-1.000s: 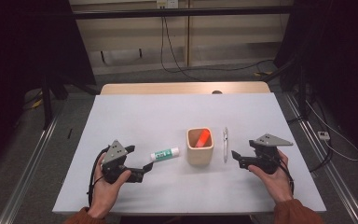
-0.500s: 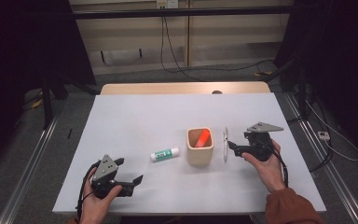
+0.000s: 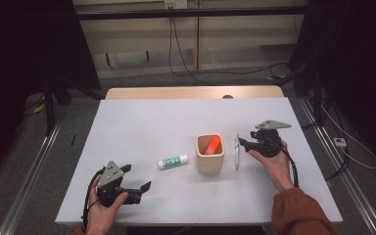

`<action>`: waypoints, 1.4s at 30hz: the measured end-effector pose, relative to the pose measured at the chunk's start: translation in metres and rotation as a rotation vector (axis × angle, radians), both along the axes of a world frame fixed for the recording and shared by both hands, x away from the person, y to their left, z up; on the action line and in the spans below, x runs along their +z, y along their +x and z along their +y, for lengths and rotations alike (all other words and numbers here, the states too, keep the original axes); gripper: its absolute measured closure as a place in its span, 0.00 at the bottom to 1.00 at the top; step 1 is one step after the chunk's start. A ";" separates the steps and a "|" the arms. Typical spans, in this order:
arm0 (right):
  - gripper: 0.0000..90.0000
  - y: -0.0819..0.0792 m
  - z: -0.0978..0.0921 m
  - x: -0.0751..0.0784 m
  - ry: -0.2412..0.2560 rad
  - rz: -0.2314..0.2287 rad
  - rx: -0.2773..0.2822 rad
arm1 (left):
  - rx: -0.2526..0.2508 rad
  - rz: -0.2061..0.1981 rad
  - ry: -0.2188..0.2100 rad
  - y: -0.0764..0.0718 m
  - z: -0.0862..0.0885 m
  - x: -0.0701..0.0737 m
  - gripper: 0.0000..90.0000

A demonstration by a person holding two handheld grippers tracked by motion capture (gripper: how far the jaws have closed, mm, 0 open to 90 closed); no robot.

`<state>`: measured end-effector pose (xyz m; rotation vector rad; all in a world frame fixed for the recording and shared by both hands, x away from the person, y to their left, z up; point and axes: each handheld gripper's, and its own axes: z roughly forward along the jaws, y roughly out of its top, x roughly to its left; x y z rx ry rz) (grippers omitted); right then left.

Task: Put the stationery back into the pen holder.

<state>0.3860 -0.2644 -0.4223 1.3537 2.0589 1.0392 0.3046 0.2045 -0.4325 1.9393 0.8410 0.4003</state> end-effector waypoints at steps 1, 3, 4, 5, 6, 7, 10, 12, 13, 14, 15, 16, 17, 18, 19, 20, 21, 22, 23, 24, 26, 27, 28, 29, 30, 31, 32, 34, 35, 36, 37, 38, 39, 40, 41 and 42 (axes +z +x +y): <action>0.56 0.002 0.000 -0.001 -0.004 0.005 -0.003 | 0.003 0.003 0.000 0.000 0.000 0.000 0.08; 0.65 0.007 -0.001 -0.001 -0.001 0.013 -0.001 | 0.003 -0.004 0.009 0.000 0.001 0.001 0.08; 0.69 0.010 -0.001 -0.001 0.002 0.016 -0.003 | 0.004 0.000 0.000 0.000 0.001 0.001 0.08; 0.72 0.012 -0.001 -0.002 0.001 0.023 -0.004 | 0.005 0.004 -0.006 0.000 0.001 0.001 0.08; 0.74 0.015 -0.001 -0.002 -0.005 0.029 -0.007 | 0.012 0.002 -0.008 0.000 0.001 0.002 0.07; 0.80 0.017 -0.001 -0.003 -0.010 0.036 -0.013 | 0.013 0.001 -0.005 0.001 0.002 0.002 0.07; 0.91 0.023 -0.001 -0.007 -0.010 0.060 -0.017 | 0.013 0.007 -0.015 0.001 0.002 0.001 0.07; 0.99 0.027 -0.001 -0.009 -0.017 0.069 -0.015 | 0.013 0.004 -0.015 0.001 0.002 0.001 0.07; 1.00 0.029 -0.001 -0.009 -0.022 0.074 -0.016 | 0.011 0.006 -0.013 0.001 0.002 0.001 0.07; 1.00 0.030 -0.001 -0.010 -0.021 0.080 -0.023 | 0.011 0.008 -0.011 0.001 0.003 0.001 0.07; 1.00 0.032 -0.001 -0.012 -0.019 0.085 -0.030 | 0.010 0.009 -0.010 0.001 0.003 0.001 0.07; 1.00 0.034 -0.001 -0.013 -0.018 0.097 -0.038 | 0.010 0.015 -0.013 0.001 0.003 0.001 0.07; 1.00 0.036 -0.002 -0.015 -0.030 0.103 -0.051 | 0.012 0.019 -0.010 0.002 0.003 0.001 0.07; 1.00 0.037 -0.003 -0.017 -0.032 0.111 -0.065 | 0.012 0.015 -0.013 0.002 0.003 0.001 0.07; 1.00 0.039 -0.003 -0.019 -0.031 0.117 -0.071 | 0.011 0.017 -0.013 0.002 0.003 0.001 0.07; 1.00 0.040 -0.004 -0.021 -0.031 0.121 -0.073 | 0.012 0.019 -0.010 0.002 0.003 0.001 0.07; 1.00 0.041 -0.004 -0.022 -0.030 0.128 -0.078 | 0.013 0.020 -0.010 0.002 0.003 0.001 0.07; 1.00 0.042 -0.004 -0.024 -0.035 0.129 -0.073 | 0.011 0.021 -0.009 0.002 0.003 0.001 0.07; 1.00 0.042 -0.004 -0.025 -0.036 0.128 -0.071 | 0.012 0.024 -0.012 0.002 0.003 0.000 0.07; 1.00 0.043 -0.003 -0.025 -0.035 0.130 -0.072 | 0.009 0.020 -0.013 0.003 0.003 0.000 0.07; 1.00 0.044 -0.001 -0.025 -0.047 0.126 -0.064 | 0.008 0.022 -0.017 0.002 0.003 0.000 0.07; 1.00 0.044 0.001 -0.025 -0.058 0.127 -0.063 | 0.006 0.022 -0.016 0.003 0.003 0.000 0.07; 1.00 0.045 0.003 -0.025 -0.062 0.127 -0.061 | 0.006 0.025 -0.013 0.003 0.003 0.000 0.07; 1.00 0.046 0.004 -0.025 -0.071 0.124 -0.058 | 0.004 0.026 -0.015 0.003 0.003 0.000 0.07; 1.00 0.047 0.006 -0.025 -0.080 0.128 -0.060 | 0.005 0.026 -0.014 0.003 0.003 0.000 0.07; 1.00 0.048 0.008 -0.025 -0.092 0.129 -0.059 | 0.005 0.024 -0.009 0.003 0.003 0.000 0.07; 1.00 0.049 0.010 -0.026 -0.102 0.136 -0.066 | 0.005 0.024 -0.009 0.003 0.004 0.001 0.07; 1.00 0.050 0.011 -0.028 -0.118 0.153 -0.080 | 0.004 0.025 -0.009 0.002 0.004 0.001 0.07; 1.00 0.051 0.011 -0.030 -0.124 0.153 -0.081 | 0.005 0.025 -0.008 0.002 0.004 0.001 0.07; 1.00 0.051 0.012 -0.030 -0.123 0.153 -0.081 | 0.005 0.026 -0.010 0.002 0.004 0.000 0.07; 1.00 0.051 0.012 -0.030 -0.119 0.154 -0.080 | 0.007 0.028 -0.011 0.002 0.004 0.001 0.07; 1.00 0.051 0.013 -0.030 -0.120 0.150 -0.073 | 0.009 0.028 -0.010 0.002 0.004 0.001 0.07; 1.00 0.051 0.014 -0.030 -0.122 0.148 -0.071 | 0.007 0.027 -0.009 0.002 0.004 0.001 0.07; 1.00 0.051 0.015 -0.030 -0.118 0.151 -0.071 | 0.006 0.026 -0.013 0.003 0.004 0.000 0.07; 1.00 0.051 0.016 -0.031 -0.122 0.148 -0.066 | 0.006 0.025 -0.008 0.003 0.004 0.000 0.07; 1.00 0.051 0.017 -0.030 -0.127 0.150 -0.065 | 0.003 0.025 -0.006 0.003 0.004 0.000 0.07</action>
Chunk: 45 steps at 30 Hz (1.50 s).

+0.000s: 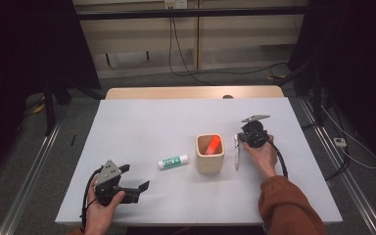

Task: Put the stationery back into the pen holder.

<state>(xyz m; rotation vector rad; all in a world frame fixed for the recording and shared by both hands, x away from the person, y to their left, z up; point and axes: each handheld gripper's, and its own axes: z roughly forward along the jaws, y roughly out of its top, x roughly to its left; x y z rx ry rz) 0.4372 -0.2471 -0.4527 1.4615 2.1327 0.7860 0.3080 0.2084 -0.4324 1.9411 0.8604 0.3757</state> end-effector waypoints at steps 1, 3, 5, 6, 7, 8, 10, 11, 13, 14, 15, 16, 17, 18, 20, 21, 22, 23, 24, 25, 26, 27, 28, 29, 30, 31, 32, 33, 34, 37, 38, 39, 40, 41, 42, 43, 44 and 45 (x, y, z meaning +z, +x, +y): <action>1.00 0.001 0.000 0.000 0.000 0.000 0.006 | 0.000 0.001 -0.004 0.000 0.000 0.000 0.07; 1.00 0.002 0.001 0.001 0.004 0.005 0.006 | 0.000 0.000 -0.002 0.000 0.000 0.000 0.07; 1.00 0.003 0.004 0.000 0.004 0.002 0.017 | 0.000 0.004 -0.002 0.001 0.000 0.000 0.07; 1.00 0.004 0.005 0.000 0.000 0.000 0.017 | -0.003 0.002 -0.002 0.001 0.001 0.000 0.07; 1.00 0.004 0.005 0.000 0.003 0.000 0.019 | -0.002 0.002 0.001 0.001 0.001 0.000 0.07; 1.00 0.004 0.006 0.000 0.013 0.004 0.020 | -0.004 0.001 0.001 0.001 0.000 0.000 0.07; 1.00 0.006 0.008 0.000 0.015 0.006 0.024 | -0.007 0.003 0.002 0.001 0.000 0.000 0.07; 1.00 0.006 0.009 0.000 0.022 0.007 0.028 | -0.004 0.005 0.000 0.000 0.000 0.000 0.07; 1.00 0.007 0.014 0.000 0.024 0.007 0.041 | -0.005 0.003 -0.003 0.000 0.000 0.000 0.07; 1.00 0.007 0.016 0.000 0.023 0.008 0.046 | -0.006 0.000 -0.001 0.001 0.000 0.000 0.07; 1.00 0.008 0.018 0.000 0.025 0.008 0.050 | -0.005 0.002 0.001 0.001 0.000 0.000 0.07; 1.00 0.008 0.019 0.000 0.028 0.009 0.055 | -0.004 0.001 0.001 0.000 0.000 0.000 0.07; 1.00 0.009 0.020 0.000 0.032 0.011 0.057 | -0.006 0.001 -0.001 0.000 0.000 0.000 0.07; 1.00 0.009 0.021 0.000 0.035 0.012 0.061 | -0.005 0.003 -0.002 0.000 0.000 0.000 0.07; 1.00 0.011 0.023 0.000 0.032 0.012 0.066 | -0.007 0.007 0.005 -0.001 0.000 0.000 0.07; 1.00 0.012 0.024 0.000 0.041 0.014 0.072 | -0.013 0.011 0.000 -0.001 -0.001 0.000 0.07; 1.00 0.012 0.026 0.000 0.043 0.012 0.077 | -0.014 0.011 0.007 -0.001 -0.001 0.000 0.07; 1.00 0.013 0.028 0.000 0.046 0.013 0.079 | -0.018 0.011 0.007 -0.001 -0.002 0.000 0.07; 1.00 0.013 0.029 -0.001 0.057 0.015 0.085 | -0.021 0.011 0.008 -0.001 -0.002 0.000 0.07; 1.00 0.014 0.030 -0.001 0.060 0.016 0.090 | -0.020 0.013 0.008 -0.001 -0.002 0.000 0.07; 1.00 0.014 0.032 0.000 0.063 0.020 0.096 | -0.016 0.013 0.006 -0.001 -0.002 -0.001 0.07; 1.00 0.014 0.033 -0.001 0.067 0.020 0.107 | -0.013 0.013 0.004 0.000 -0.001 -0.001 0.07; 1.00 0.015 0.034 -0.001 0.070 0.021 0.115 | -0.010 0.012 0.001 0.000 -0.001 -0.001 0.07; 1.00 0.015 0.036 0.000 0.065 0.022 0.116 | -0.009 0.011 -0.003 0.000 -0.001 -0.001 0.07; 1.00 0.015 0.038 0.000 0.052 0.018 0.124 | -0.009 0.012 -0.003 0.000 0.000 -0.001 0.07; 1.00 0.015 0.039 0.000 0.061 0.023 0.137 | -0.010 0.010 0.000 0.000 0.000 -0.001 0.07; 1.00 0.016 0.041 0.000 0.068 0.027 0.146 | -0.006 0.011 0.006 0.000 -0.001 -0.001 0.07; 1.00 0.016 0.042 0.000 0.066 0.028 0.153 | -0.008 0.011 0.007 -0.001 -0.001 -0.001 0.07; 1.00 0.016 0.043 0.000 0.072 0.030 0.160 | -0.012 0.012 0.007 0.000 -0.001 -0.001 0.07; 1.00 0.016 0.047 0.000 0.077 0.034 0.182 | -0.013 0.012 0.007 -0.001 -0.001 0.000 0.07; 1.00 0.016 0.048 0.000 0.086 0.039 0.187 | -0.014 0.010 0.009 -0.001 -0.001 0.000 0.07; 1.00 0.016 0.048 0.000 0.089 0.040 0.192 | -0.013 0.013 0.007 -0.001 -0.001 0.000 0.07; 1.00 0.016 0.048 0.000 0.090 0.042 0.190 | -0.010 0.012 0.007 -0.001 -0.001 -0.001 0.07; 1.00 0.016 0.048 0.000 0.091 0.043 0.192 | -0.011 0.012 0.007 -0.001 -0.001 -0.001 0.07; 1.00 0.017 0.047 0.000 0.095 0.043 0.193 | -0.011 0.012 0.007 -0.001 -0.001 -0.001 0.07; 1.00 0.017 0.047 0.000 0.099 0.044 0.192 | -0.012 0.012 0.009 -0.001 -0.001 -0.001 0.07; 1.00 0.017 0.047 0.000 0.101 0.043 0.191 | -0.015 0.013 0.008 -0.001 -0.001 -0.001 0.07; 1.00 0.017 0.046 0.000 0.096 0.039 0.186 | -0.014 0.013 0.006 -0.001 -0.001 -0.001 0.07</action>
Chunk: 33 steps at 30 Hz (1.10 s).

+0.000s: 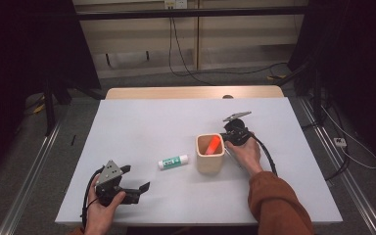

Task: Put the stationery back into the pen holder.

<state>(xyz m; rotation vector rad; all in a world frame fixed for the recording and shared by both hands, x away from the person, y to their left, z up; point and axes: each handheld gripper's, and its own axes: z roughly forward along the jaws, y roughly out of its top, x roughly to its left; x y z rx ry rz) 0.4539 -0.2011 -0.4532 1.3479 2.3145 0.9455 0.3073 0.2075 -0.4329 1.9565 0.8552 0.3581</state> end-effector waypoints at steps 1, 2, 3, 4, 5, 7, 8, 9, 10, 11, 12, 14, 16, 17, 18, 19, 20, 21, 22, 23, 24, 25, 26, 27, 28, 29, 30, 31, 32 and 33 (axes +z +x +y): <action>1.00 0.000 -0.001 0.000 0.004 0.003 -0.001 | -0.001 -0.001 0.001 0.000 0.000 0.000 0.07; 1.00 -0.001 -0.002 0.000 0.010 0.000 -0.002 | -0.003 -0.003 0.005 0.000 0.001 0.000 0.07; 1.00 -0.001 -0.005 0.001 0.016 -0.004 -0.007 | -0.003 -0.004 0.005 0.000 0.001 0.000 0.07; 1.00 -0.001 -0.007 0.002 0.020 -0.007 -0.012 | -0.001 -0.001 0.002 0.000 0.001 0.000 0.07; 1.00 -0.002 -0.010 0.004 0.026 -0.008 -0.018 | 0.002 -0.002 0.002 0.000 0.001 0.000 0.07; 0.94 -0.004 -0.015 0.007 0.036 -0.020 -0.030 | -0.001 -0.003 0.003 0.000 0.001 0.000 0.07; 0.92 -0.005 -0.017 0.008 0.041 -0.023 -0.027 | -0.001 -0.004 0.004 0.000 0.001 0.000 0.07; 0.90 -0.006 -0.018 0.010 0.045 -0.026 -0.032 | -0.001 -0.003 0.004 0.000 0.001 0.000 0.07; 0.87 -0.008 -0.020 0.011 0.044 -0.032 -0.035 | -0.001 -0.003 0.003 0.000 0.001 0.000 0.07; 0.84 -0.009 -0.022 0.013 0.046 -0.035 -0.036 | 0.000 -0.004 0.003 0.000 0.001 0.000 0.07; 0.81 -0.011 -0.025 0.014 0.050 -0.038 -0.040 | -0.001 -0.005 0.005 0.000 0.001 0.000 0.07; 0.75 -0.013 -0.030 0.016 0.057 -0.044 -0.046 | 0.002 -0.001 0.000 0.000 0.001 0.000 0.07; 0.64 -0.016 -0.034 0.018 0.064 -0.048 -0.057 | 0.002 -0.004 0.002 0.000 0.001 0.000 0.07; 0.59 -0.017 -0.036 0.019 0.059 -0.047 -0.061 | 0.002 -0.004 0.003 0.000 0.001 0.000 0.07; 0.55 -0.019 -0.038 0.020 0.061 -0.049 -0.064 | 0.005 -0.001 -0.001 0.000 0.001 0.000 0.07; 0.50 -0.020 -0.039 0.021 0.055 -0.051 -0.073 | 0.003 -0.005 0.001 0.000 0.001 0.000 0.07; 0.43 -0.021 -0.041 0.022 0.043 -0.059 -0.087 | 0.003 -0.005 -0.001 0.000 0.001 0.001 0.07; 0.36 -0.022 -0.042 0.023 0.040 -0.065 -0.095 | 0.001 -0.005 -0.001 0.000 0.001 0.001 0.07; 0.32 -0.023 -0.044 0.023 0.034 -0.062 -0.101 | -0.001 -0.004 -0.001 0.000 0.001 0.001 0.07; 0.29 -0.024 -0.046 0.024 0.025 -0.050 -0.111 | -0.002 -0.005 0.000 0.000 0.001 0.001 0.07; 0.24 -0.025 -0.048 0.025 0.029 -0.044 -0.117 | -0.002 -0.004 -0.001 0.000 0.001 0.001 0.07; 0.20 -0.026 -0.050 0.025 0.038 -0.040 -0.126 | 0.000 -0.004 -0.002 0.000 0.001 0.001 0.07; 0.19 -0.027 -0.052 0.026 0.043 -0.026 -0.127 | 0.001 -0.003 -0.004 0.000 0.001 0.000 0.07; 0.20 -0.028 -0.054 0.026 0.049 -0.021 -0.126 | 0.000 -0.005 -0.002 0.000 0.001 0.000 0.07; 0.19 -0.028 -0.056 0.026 0.046 -0.019 -0.127 | -0.001 -0.004 -0.001 0.000 0.001 0.000 0.07; 0.18 -0.029 -0.057 0.026 0.042 -0.007 -0.123 | -0.003 -0.003 -0.003 0.000 0.001 0.001 0.07; 0.17 -0.030 -0.058 0.026 0.045 0.004 -0.113 | -0.004 -0.005 -0.003 0.000 0.001 0.001 0.07; 0.17 -0.031 -0.058 0.027 0.043 0.031 -0.112 | -0.005 -0.004 -0.001 0.000 0.001 0.001 0.07; 0.16 -0.031 -0.059 0.027 0.044 0.051 -0.105 | -0.007 -0.002 -0.002 0.000 0.000 0.001 0.07; 0.15 -0.032 -0.059 0.027 0.046 0.067 -0.098 | -0.007 -0.002 -0.002 0.000 0.000 0.001 0.07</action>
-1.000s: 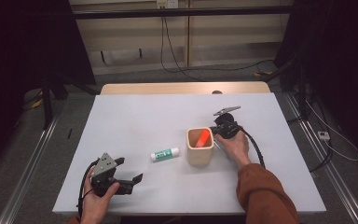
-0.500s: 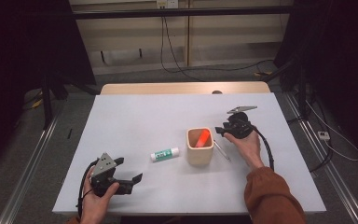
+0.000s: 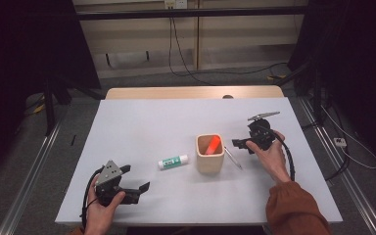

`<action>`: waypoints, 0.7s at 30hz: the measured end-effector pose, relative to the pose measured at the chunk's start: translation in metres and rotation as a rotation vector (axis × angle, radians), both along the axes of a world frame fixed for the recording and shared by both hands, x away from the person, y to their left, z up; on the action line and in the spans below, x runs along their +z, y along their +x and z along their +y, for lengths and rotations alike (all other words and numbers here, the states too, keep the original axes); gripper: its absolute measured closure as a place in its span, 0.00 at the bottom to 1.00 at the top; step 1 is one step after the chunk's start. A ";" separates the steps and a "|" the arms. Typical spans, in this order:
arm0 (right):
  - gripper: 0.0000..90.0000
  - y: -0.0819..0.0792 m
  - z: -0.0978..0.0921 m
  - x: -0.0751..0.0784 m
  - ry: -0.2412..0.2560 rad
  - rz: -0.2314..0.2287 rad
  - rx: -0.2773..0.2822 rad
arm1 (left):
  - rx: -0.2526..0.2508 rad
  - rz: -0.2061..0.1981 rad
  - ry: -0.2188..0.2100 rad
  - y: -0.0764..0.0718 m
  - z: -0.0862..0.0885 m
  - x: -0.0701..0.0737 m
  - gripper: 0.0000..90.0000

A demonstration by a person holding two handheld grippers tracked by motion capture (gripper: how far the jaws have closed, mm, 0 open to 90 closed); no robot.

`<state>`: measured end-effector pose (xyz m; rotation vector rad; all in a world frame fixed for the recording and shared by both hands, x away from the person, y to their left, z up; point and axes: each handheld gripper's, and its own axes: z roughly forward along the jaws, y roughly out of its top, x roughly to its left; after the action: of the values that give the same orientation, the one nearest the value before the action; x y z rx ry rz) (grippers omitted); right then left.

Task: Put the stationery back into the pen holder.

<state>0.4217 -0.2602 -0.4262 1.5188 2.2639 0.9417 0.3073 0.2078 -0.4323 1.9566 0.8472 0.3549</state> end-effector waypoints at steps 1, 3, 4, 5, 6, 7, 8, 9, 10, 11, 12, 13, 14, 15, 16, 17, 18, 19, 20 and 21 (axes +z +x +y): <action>0.15 -0.002 0.000 0.001 0.000 0.017 -0.001 | 0.000 0.000 0.000 0.000 0.000 0.000 0.07; 0.18 -0.004 -0.002 0.002 0.005 0.021 0.002 | 0.000 -0.001 0.000 0.000 0.000 0.000 0.07; 0.17 -0.005 -0.004 0.003 0.017 0.034 0.004 | 0.000 -0.001 0.000 0.000 0.000 0.000 0.07; 0.16 -0.006 -0.005 0.004 0.024 0.047 -0.008 | 0.000 0.000 0.000 0.000 0.000 0.000 0.07; 0.16 -0.007 -0.006 0.005 0.022 0.051 -0.005 | 0.000 -0.001 -0.001 0.000 0.001 0.000 0.07; 0.16 -0.008 -0.007 0.005 0.013 0.057 0.005 | 0.000 -0.001 -0.001 0.000 0.001 0.000 0.07; 0.16 -0.009 -0.007 0.005 0.013 0.061 0.013 | -0.001 0.001 0.000 0.000 0.001 0.000 0.07; 0.16 -0.010 -0.007 0.005 0.008 0.070 0.022 | -0.001 0.001 0.000 0.000 0.001 0.000 0.07; 0.16 -0.011 -0.006 0.005 -0.002 0.079 0.030 | -0.001 0.001 0.000 0.000 0.000 0.000 0.07; 0.15 -0.012 -0.005 0.004 -0.011 0.087 0.042 | -0.001 0.001 0.001 0.000 0.000 0.000 0.07; 0.14 -0.013 -0.004 0.004 -0.020 0.101 0.049 | 0.000 0.000 0.001 0.000 0.000 0.000 0.07; 0.14 -0.014 -0.003 0.004 -0.025 0.109 0.057 | 0.002 -0.002 0.002 0.000 0.001 0.000 0.07; 0.14 -0.015 -0.002 0.004 -0.033 0.112 0.064 | 0.005 -0.005 0.000 0.000 0.001 0.000 0.07; 0.14 -0.016 -0.001 0.005 -0.048 0.106 0.064 | 0.006 -0.006 0.002 0.000 0.001 0.000 0.07; 0.13 -0.017 0.000 0.005 -0.063 0.101 0.066 | 0.009 -0.007 0.003 0.000 0.001 0.000 0.07; 0.13 -0.019 0.000 0.005 -0.075 0.099 0.061 | 0.011 -0.008 0.003 0.000 0.001 0.001 0.07; 0.13 -0.021 0.001 0.005 -0.086 0.087 0.064 | 0.010 -0.008 0.003 0.000 0.002 0.001 0.07; 0.13 -0.022 0.001 0.005 -0.091 0.091 0.063 | 0.010 -0.008 0.003 0.000 0.002 0.001 0.07; 0.13 -0.023 0.001 0.005 -0.082 0.107 0.056 | 0.009 -0.009 0.003 -0.001 0.001 0.001 0.07; 0.13 -0.024 0.001 0.006 -0.071 0.111 0.070 | 0.008 -0.007 0.003 -0.001 0.001 0.001 0.07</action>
<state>0.3981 -0.2596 -0.4202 1.5059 2.4147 0.8042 0.3064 0.2092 -0.4315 1.9542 0.8514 0.3676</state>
